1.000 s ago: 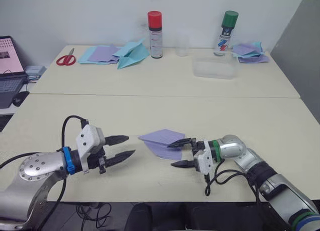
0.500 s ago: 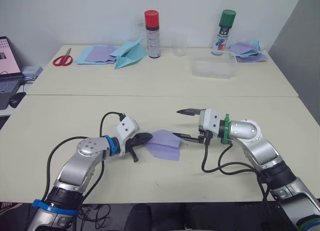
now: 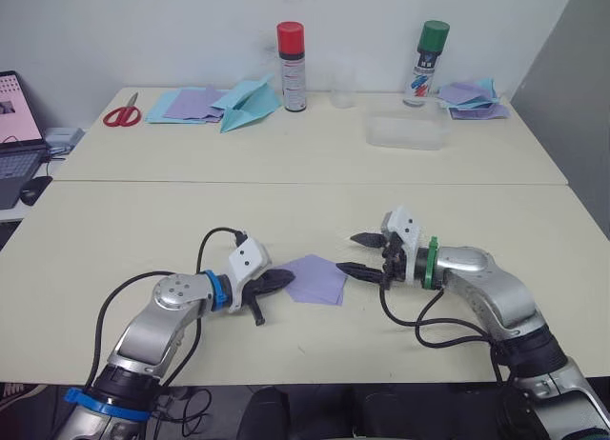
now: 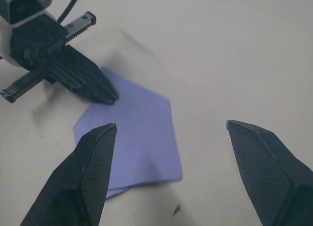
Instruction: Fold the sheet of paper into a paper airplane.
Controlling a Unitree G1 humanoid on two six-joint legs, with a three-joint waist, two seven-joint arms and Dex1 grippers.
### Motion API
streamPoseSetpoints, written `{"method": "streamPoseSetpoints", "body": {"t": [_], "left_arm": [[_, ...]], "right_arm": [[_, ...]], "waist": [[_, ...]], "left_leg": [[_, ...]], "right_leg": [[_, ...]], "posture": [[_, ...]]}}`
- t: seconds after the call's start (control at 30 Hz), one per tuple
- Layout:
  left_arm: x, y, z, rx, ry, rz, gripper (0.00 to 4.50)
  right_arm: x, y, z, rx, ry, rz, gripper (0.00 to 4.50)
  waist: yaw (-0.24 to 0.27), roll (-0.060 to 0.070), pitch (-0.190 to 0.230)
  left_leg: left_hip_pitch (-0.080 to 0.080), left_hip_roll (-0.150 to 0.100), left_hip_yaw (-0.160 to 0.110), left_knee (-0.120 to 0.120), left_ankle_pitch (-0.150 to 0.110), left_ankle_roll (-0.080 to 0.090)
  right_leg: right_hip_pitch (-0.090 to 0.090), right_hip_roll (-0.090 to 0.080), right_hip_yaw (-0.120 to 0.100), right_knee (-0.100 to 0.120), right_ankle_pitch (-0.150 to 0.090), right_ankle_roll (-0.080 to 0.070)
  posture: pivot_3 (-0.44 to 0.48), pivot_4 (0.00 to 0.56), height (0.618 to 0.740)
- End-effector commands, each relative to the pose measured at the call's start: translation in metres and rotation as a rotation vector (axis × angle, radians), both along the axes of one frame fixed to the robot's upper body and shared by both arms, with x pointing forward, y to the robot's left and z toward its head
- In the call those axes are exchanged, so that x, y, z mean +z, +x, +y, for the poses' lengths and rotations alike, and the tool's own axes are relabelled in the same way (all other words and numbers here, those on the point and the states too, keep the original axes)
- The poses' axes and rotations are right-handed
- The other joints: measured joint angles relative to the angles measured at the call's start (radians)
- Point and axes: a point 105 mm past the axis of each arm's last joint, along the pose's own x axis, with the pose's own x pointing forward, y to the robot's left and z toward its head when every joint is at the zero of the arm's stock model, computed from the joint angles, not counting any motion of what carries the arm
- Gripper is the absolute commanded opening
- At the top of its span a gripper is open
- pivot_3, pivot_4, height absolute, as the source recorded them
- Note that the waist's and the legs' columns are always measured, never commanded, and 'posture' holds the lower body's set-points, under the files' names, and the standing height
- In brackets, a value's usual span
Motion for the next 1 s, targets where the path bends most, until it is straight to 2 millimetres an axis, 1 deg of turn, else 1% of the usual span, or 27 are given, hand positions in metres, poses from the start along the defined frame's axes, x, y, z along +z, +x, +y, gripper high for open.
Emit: {"method": "streamPoseSetpoints", "body": {"t": [0.03, 0.1, 0.23, 0.27, 0.4, 0.67, 0.77, 0.87, 1.0], "left_arm": [[-0.012, -0.007, 0.004, 0.0, 0.035, 0.037, 0.03], [-0.011, -0.008, 0.006, -0.001, 0.036, 0.028, 0.03], [-0.012, -0.012, 0.009, -0.005, 0.041, 0.038, 0.03], [-0.013, -0.012, 0.009, -0.003, 0.045, 0.039, 0.03], [-0.017, -0.014, 0.008, -0.002, 0.051, 0.04, 0.03], [-0.021, -0.018, 0.007, -0.001, 0.057, 0.048, 0.03], [-0.022, -0.019, 0.008, -0.001, 0.059, 0.048, 0.03], [-0.021, -0.022, 0.009, 0.002, 0.06, 0.051, 0.03], [-0.022, -0.023, 0.011, 0.002, 0.064, 0.052, 0.03]], "right_arm": [[0.017, -0.001, 0.0, -0.015, 0.05, 0.065, 3.74], [0.018, -0.002, -0.002, -0.026, 0.056, 0.131, 3.74], [0.013, -0.019, -0.003, 0.01, 0.052, 0.368, 3.74], [0.012, -0.019, -0.003, -0.006, 0.056, 0.409, 3.74], [0.0, -0.01, 0.005, -0.118, 0.072, 0.554, 3.74], [-0.014, -0.004, 0.016, -0.205, 0.118, 0.692, 3.74], [-0.014, -0.002, 0.017, -0.221, 0.128, 0.704, 3.74], [-0.008, -0.004, 0.009, -0.215, 0.134, 0.705, 3.74], [-0.008, -0.009, 0.0, -0.203, 0.13, 0.709, 3.74]], "waist": [[0.0, 0.0, 0.0], [-0.001, 0.0, 0.0], [-0.001, 0.0, 0.0], [-0.002, 0.0, 0.0], [-0.004, 0.0, -0.001], [-0.006, 0.0, -0.006], [-0.011, 0.001, -0.009], [-0.012, 0.002, -0.009], [-0.01, 0.003, -0.01]], "left_leg": [[0.0, 0.0, 0.0, 0.0, 0.0, 0.0], [0.0, 0.0, 0.0, 0.0, 0.0, 0.0], [0.0, 0.0, 0.0, 0.0, 0.0, 0.0], [0.0, 0.0, 0.0, 0.0, 0.0, 0.0], [0.0, 0.0, 0.0, 0.0, 0.0, 0.0], [0.0, 0.0, 0.0, 0.0, 0.0, 0.0], [0.001, 0.0, 0.0, 0.0, 0.0, 0.0], [0.002, 0.0, 0.0, 0.0, 0.0, 0.0], [0.001, 0.0, 0.0, -0.001, 0.0, 0.0]], "right_leg": [[0.0, 0.0, 0.0, 0.0, 0.0, 0.0], [0.0, 0.0, 0.0, 0.0, 0.0, 0.0], [0.0, 0.0, 0.0, 0.0, 0.0, 0.0], [0.0, 0.0, 0.0, 0.0, 0.0, 0.0], [0.0, 0.001, 0.0, 0.0, 0.0, 0.0], [0.0, 0.001, 0.001, 0.0, 0.0, 0.0], [0.0, 0.002, 0.001, 0.0, 0.0, 0.0], [0.0, 0.003, 0.001, 0.001, 0.0, 0.0], [0.0, 0.003, 0.0, -0.001, 0.0, 0.0]], "posture": [[0.0, 0.15, 0.74], [0.0, 0.15, 0.74], [0.0, 0.15, 0.74], [0.0, 0.15, 0.74], [0.0, 0.15, 0.74], [0.0, 0.15, 0.74], [0.0, 0.15, 0.74], [0.0, 0.15, 0.74], [0.0, 0.15, 0.74]]}}
